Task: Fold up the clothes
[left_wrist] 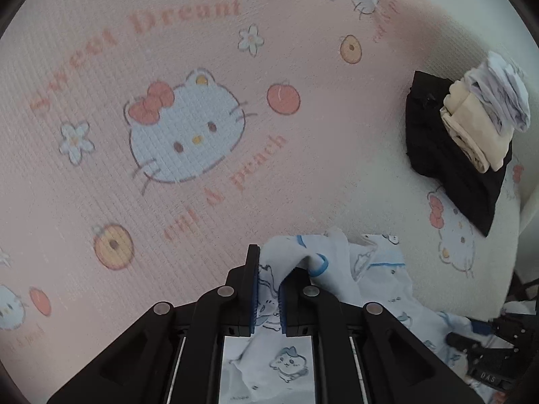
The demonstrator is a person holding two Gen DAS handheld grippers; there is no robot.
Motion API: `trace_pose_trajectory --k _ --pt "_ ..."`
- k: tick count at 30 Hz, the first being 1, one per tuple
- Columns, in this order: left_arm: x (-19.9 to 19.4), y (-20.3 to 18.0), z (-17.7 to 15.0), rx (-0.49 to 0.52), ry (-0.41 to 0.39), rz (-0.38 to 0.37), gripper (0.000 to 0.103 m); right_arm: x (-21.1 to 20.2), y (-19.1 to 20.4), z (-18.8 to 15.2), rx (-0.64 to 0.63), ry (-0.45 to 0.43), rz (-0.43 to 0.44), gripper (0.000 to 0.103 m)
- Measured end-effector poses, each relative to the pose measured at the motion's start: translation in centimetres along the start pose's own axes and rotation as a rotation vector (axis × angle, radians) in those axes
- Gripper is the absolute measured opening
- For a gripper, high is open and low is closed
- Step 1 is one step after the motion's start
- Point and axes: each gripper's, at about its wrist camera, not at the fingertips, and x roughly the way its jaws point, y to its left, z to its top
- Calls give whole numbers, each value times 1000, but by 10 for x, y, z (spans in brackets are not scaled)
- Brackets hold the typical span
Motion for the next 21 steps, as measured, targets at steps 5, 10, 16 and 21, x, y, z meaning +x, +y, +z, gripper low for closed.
trace_pose_trajectory --k 5,10,16,21 --pt "3 4 -3 -2 30 15 65 -29 3 20 -14 -78 110 61" --pt "16 1 -20 115 66 104 65 -25 21 44 -45 -31 143 61" --pt "22 -2 -33 202 49 182 65 -17 23 85 0 51 241 62" --pt "13 -7 -32 278 -16 225 65 10 31 112 1 63 272 62"
